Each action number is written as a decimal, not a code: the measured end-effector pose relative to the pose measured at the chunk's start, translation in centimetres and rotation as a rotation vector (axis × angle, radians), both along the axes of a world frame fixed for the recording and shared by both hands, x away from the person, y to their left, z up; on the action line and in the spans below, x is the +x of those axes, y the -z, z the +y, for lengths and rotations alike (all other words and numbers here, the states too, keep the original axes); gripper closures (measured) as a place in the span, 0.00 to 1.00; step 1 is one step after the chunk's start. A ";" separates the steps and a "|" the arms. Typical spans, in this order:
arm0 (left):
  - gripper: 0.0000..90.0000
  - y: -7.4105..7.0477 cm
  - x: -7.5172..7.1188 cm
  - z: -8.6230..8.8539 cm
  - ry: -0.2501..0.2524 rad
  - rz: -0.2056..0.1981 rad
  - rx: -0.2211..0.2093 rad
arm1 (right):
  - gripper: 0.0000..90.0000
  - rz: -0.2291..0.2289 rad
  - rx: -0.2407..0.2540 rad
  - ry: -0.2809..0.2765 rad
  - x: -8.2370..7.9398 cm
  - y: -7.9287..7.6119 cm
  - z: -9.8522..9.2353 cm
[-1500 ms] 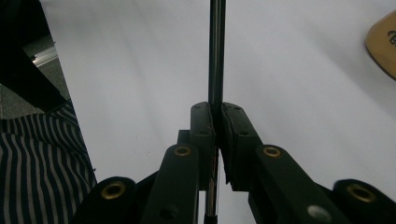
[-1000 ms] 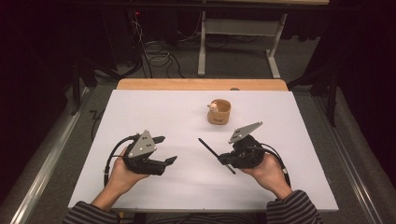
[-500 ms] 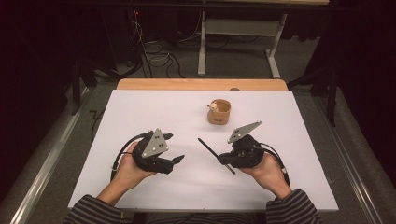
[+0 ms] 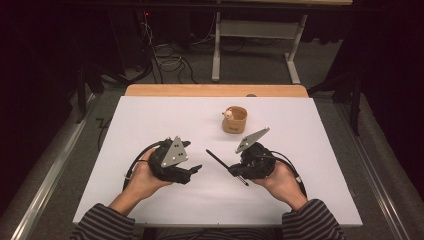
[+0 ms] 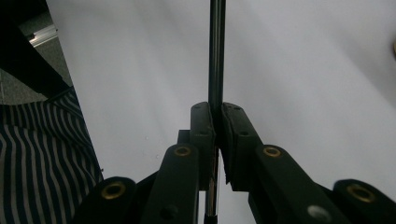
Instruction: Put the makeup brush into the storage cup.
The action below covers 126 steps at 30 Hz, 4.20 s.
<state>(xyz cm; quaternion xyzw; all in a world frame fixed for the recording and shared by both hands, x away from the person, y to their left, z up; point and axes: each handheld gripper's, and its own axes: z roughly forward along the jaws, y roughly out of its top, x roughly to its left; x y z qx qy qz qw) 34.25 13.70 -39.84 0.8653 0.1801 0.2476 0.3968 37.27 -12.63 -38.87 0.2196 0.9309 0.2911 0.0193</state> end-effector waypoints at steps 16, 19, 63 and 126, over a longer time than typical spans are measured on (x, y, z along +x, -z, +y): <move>0.27 0.2 -0.1 -1.2 0.004 -0.050 0.083 | 0.95 0.016 -0.034 -0.029 0.3 -0.5 1.7; 0.28 0.2 -0.1 -1.3 0.002 -0.060 0.100 | 0.95 0.023 -0.037 -0.033 0.3 -0.6 2.0; 0.39 1.1 -0.6 -3.1 0.003 -0.160 0.244 | 0.95 0.079 -0.100 -0.077 1.3 -0.9 5.3; 0.93 2.0 -1.2 -3.4 0.151 0.055 0.334 | 0.72 -0.056 -0.058 -0.083 1.1 -2.5 5.7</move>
